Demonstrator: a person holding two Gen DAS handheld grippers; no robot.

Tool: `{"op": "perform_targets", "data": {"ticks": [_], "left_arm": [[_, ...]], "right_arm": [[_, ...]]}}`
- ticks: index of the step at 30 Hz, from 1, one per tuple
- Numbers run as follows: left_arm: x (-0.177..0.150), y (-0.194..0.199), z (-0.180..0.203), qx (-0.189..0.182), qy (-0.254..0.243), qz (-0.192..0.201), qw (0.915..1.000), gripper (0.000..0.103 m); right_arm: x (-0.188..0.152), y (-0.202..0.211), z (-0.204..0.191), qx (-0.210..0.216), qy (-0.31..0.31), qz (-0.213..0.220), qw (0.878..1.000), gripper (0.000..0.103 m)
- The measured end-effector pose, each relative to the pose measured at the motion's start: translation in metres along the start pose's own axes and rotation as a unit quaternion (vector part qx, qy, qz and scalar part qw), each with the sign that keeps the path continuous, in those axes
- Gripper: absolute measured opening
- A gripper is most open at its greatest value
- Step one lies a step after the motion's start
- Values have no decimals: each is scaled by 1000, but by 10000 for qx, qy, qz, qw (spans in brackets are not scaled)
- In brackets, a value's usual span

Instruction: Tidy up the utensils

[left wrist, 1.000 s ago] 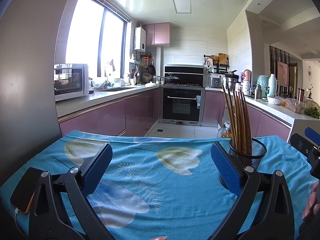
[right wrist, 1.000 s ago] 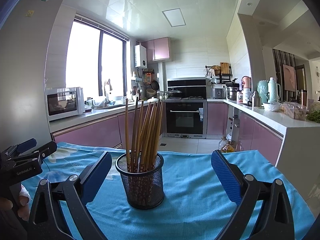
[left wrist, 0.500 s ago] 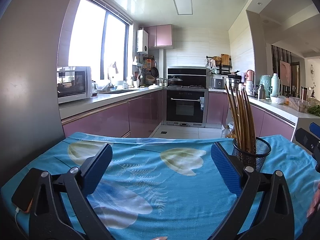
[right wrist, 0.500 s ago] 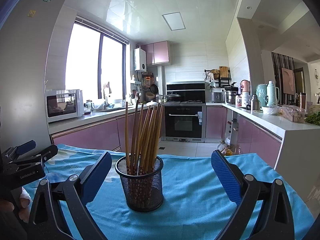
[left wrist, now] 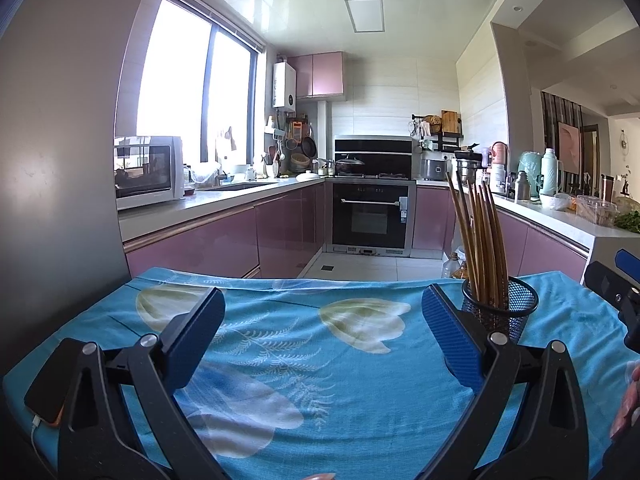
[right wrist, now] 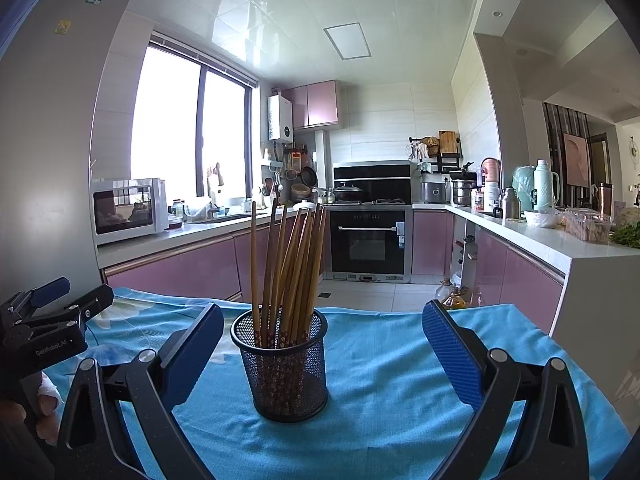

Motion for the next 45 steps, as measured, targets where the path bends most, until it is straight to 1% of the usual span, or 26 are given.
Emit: {"op": "perform_targets", "data": {"ticks": [7,45], "left_arm": [[0,0,0,-5,3,-3,10000,97],[-2,2,5,-114,-21,-26,9999,97]], "right_arm": [[-4,0,1,2,-16,-67,10000,96],[-6,-3,4,-25,-50,-142,9999,96]]}}
Point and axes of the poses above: each gripper's, at about its wrist camera, not at the fingertips, and y roughly against the way its jaws point, z to its right, x to its top, the point moved 9 cm from there along -y, roughly the way its jaws point, and after that the axes turned 15 degrees about -y, right-handed, at the moved point
